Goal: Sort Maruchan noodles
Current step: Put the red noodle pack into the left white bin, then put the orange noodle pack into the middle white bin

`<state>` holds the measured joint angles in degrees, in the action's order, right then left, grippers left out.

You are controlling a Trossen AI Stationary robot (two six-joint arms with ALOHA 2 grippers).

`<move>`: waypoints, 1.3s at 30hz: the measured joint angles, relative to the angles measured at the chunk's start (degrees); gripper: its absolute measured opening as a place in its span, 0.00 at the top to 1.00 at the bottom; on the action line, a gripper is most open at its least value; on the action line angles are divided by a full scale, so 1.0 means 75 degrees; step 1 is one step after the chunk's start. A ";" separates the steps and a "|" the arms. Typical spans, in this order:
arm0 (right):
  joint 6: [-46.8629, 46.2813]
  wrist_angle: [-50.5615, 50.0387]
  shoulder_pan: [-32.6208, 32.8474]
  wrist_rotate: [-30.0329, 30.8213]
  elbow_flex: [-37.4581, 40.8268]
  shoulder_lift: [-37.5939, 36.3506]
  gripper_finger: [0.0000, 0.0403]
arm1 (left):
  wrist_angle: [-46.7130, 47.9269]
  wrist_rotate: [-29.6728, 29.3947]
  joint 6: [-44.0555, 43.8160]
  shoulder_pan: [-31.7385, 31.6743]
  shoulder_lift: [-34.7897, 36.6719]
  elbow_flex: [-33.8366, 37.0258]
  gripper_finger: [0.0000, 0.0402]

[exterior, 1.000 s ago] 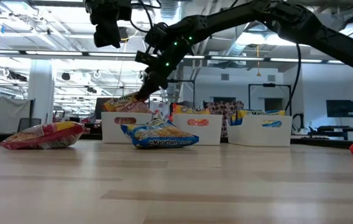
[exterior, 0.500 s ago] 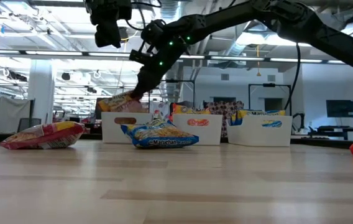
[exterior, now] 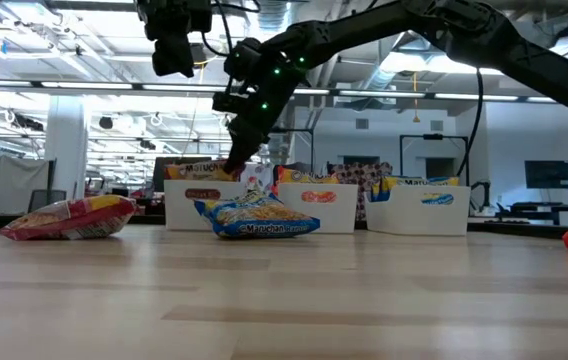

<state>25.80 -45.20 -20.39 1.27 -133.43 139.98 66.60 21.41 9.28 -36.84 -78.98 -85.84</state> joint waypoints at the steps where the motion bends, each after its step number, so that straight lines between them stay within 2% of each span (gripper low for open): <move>1: 0.0013 0.0085 0.0020 0.0144 0.0000 0.0000 0.95 | -0.0010 -0.0041 0.0003 0.0006 0.0003 0.0000 0.77; 12: 0.0075 -0.0270 0.0001 0.0249 0.0000 -0.0027 0.71 | -0.0009 -0.1025 -0.0218 0.0006 0.0003 0.0000 0.77; 17: 0.0028 -0.0782 0.0007 0.0249 0.0003 -0.0436 0.63 | 0.0260 -0.1125 -0.0287 0.0003 0.0003 0.0000 0.77; 23: 0.0016 -0.1410 0.0004 0.0249 0.0003 -0.0895 0.61 | 0.0306 -0.1126 -0.0390 0.0004 0.0003 0.0000 0.77; 29: -0.0131 -0.3106 -0.0156 0.0244 0.0000 -0.1245 0.60 | 0.0800 -0.1159 -0.0776 -0.0003 0.0003 0.0000 0.77; 39: -0.1871 -0.5473 -0.0789 0.0237 -0.0002 -0.1603 0.60 | 0.1028 -0.1010 -0.1687 0.0431 0.0003 0.0852 0.77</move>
<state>11.77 -86.24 -26.31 3.05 -133.44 127.96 74.31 13.83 -3.37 -33.61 -78.96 -79.45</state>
